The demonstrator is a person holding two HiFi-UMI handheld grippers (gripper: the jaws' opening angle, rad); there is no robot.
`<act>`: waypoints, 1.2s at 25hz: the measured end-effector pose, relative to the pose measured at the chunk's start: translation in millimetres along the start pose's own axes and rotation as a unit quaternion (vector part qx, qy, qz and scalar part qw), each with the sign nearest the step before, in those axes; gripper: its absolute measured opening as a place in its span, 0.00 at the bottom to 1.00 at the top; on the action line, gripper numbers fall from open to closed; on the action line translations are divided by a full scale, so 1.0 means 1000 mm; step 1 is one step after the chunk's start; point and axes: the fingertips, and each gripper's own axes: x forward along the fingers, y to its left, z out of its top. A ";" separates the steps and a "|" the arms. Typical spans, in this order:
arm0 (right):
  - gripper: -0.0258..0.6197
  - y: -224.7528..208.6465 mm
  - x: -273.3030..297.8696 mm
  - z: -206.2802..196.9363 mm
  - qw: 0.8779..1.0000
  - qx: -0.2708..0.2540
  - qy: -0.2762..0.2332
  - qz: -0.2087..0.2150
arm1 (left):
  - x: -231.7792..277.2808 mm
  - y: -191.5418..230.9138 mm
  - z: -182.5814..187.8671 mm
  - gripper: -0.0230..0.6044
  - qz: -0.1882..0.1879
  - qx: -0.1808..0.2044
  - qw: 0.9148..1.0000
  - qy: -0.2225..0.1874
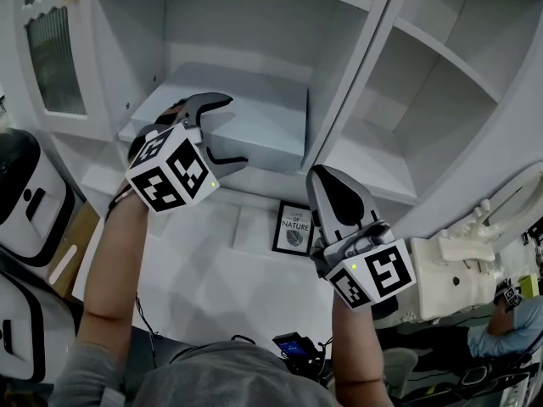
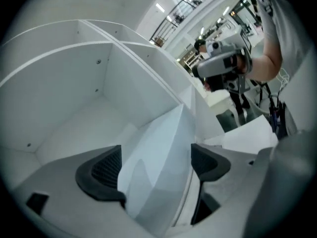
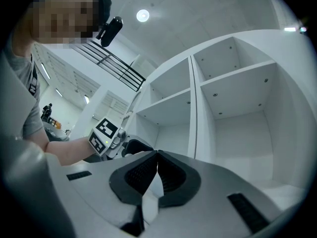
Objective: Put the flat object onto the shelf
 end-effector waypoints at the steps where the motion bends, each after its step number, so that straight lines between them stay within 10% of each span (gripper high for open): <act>1: 0.08 0.001 0.000 0.000 1.000 0.001 0.000 0.001 | -0.004 -0.001 0.006 0.72 -0.005 -0.016 1.000 -0.018; 10: 0.08 0.008 0.004 -0.001 1.000 0.009 -0.002 0.013 | -0.036 0.018 0.024 0.70 0.045 -0.115 0.989 -0.087; 14: 0.08 0.008 0.005 0.000 1.000 0.009 -0.002 0.014 | -0.052 0.028 0.020 0.33 0.090 -0.139 0.982 -0.093; 20: 0.08 0.012 0.010 0.001 1.000 0.011 -0.006 0.019 | -0.084 0.032 0.015 0.11 0.153 -0.181 0.965 -0.111; 30: 0.08 0.028 0.011 0.015 0.999 -0.004 -0.024 0.031 | -0.149 0.022 -0.005 0.05 0.225 -0.229 0.939 -0.125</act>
